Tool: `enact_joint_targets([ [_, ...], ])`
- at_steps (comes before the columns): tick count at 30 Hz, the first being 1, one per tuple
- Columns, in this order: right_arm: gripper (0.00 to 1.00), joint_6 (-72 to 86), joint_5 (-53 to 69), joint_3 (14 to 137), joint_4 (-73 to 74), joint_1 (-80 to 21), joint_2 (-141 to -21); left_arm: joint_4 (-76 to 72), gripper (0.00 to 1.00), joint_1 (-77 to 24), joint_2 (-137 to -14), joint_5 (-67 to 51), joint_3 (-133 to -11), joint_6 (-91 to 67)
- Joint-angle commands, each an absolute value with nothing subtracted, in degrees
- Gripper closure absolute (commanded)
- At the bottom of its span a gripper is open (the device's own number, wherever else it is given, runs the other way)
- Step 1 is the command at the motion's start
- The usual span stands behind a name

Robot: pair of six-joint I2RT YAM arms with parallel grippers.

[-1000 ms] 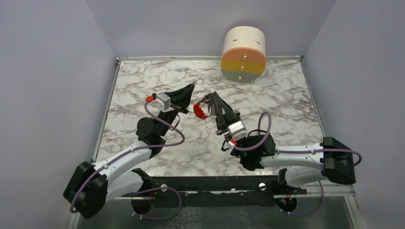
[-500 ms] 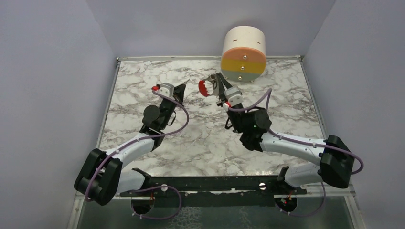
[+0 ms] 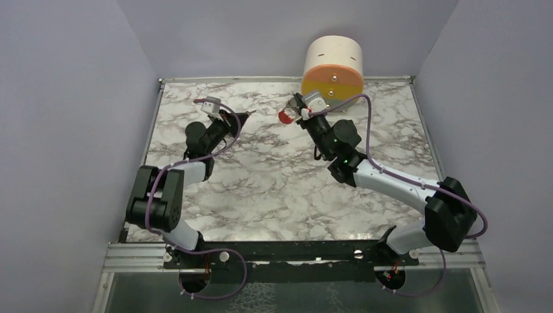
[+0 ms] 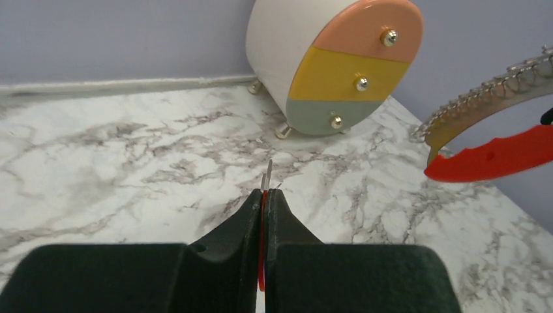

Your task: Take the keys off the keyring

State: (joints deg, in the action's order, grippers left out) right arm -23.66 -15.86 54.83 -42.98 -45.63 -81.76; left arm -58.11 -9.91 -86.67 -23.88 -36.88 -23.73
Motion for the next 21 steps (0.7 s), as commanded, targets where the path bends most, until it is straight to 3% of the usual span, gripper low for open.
enact_joint_targets([
  [1, 0.99, -17.2, -10.6, 54.2, -35.9, -44.5, -79.9, -77.1, 1.00, -5.9, -95.4, -39.5, -35.2, -40.3],
  [7, 0.99, -14.3, -9.1, 52.3, -26.3, -44.2, -76.9, -81.0, 1.00, -5.6, -100.3, -39.7, -33.6, -42.6],
  [21, 0.98, -9.3, -4.1, 60.1, -13.9, -40.7, -89.8, -50.2, 1.00, -5.7, -87.7, -26.9, -31.4, -22.5],
])
